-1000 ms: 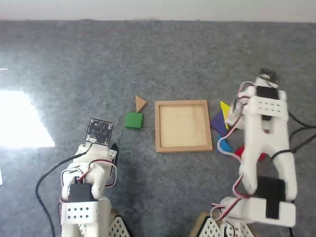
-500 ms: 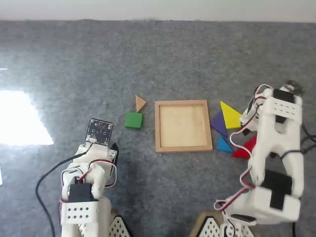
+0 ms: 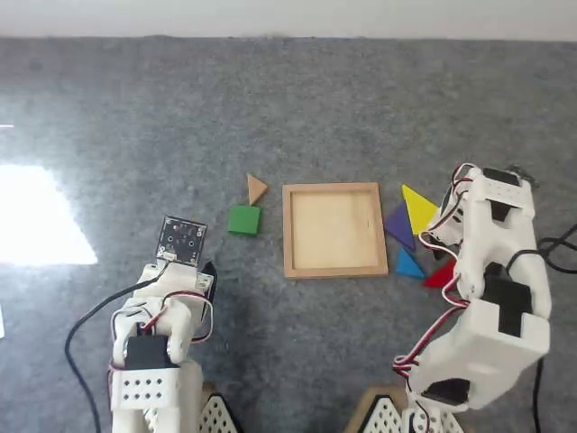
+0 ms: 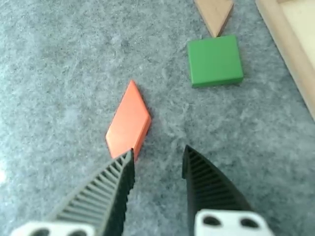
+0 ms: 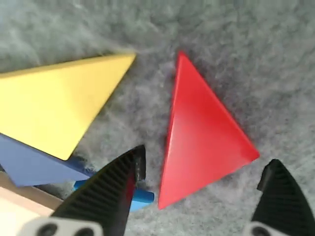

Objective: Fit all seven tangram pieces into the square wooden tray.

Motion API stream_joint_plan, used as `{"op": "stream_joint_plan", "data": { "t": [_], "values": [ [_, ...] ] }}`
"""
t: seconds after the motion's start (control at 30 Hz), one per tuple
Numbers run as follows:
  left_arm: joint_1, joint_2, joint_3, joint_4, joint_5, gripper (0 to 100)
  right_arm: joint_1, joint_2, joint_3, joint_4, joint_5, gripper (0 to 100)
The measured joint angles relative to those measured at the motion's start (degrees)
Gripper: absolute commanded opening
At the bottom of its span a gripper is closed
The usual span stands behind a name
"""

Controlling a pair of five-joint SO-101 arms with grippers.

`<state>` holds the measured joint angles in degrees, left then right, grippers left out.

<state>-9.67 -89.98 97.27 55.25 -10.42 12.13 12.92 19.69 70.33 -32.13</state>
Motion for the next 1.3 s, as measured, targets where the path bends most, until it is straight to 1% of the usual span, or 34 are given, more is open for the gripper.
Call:
{"op": "stream_joint_plan", "data": {
  "t": [0.2, 0.33, 0.67, 0.73, 0.83, 1.1, 1.3],
  "values": [
    [0.0, 0.0, 0.0, 0.0, 0.0, 15, 0.0, 0.09, 0.0, 0.0, 0.0, 35.1],
    [0.0, 0.0, 0.0, 0.0, 0.0, 15, 0.0, 0.09, 0.0, -0.09, 1.76, 35.1],
    [0.0, 0.0, 0.0, 0.0, 0.0, 15, 0.88, 6.42, -3.78, 0.09, 4.66, 34.9],
    [0.0, 0.0, 0.0, 0.0, 0.0, 15, 1.23, 6.95, -4.31, 0.09, 4.75, 32.5],
    [0.0, 0.0, 0.0, 0.0, 0.0, 15, 1.32, 7.38, -4.92, 0.18, 4.75, 24.6],
    [0.0, 0.0, 0.0, 0.0, 0.0, 15, 1.67, 7.47, -4.92, 0.18, 7.56, 24.3],
    [0.0, 0.0, 0.0, 0.0, 0.0, 15, 1.67, 7.47, -4.92, 0.18, 8.0, 24.3]
  ]
}}
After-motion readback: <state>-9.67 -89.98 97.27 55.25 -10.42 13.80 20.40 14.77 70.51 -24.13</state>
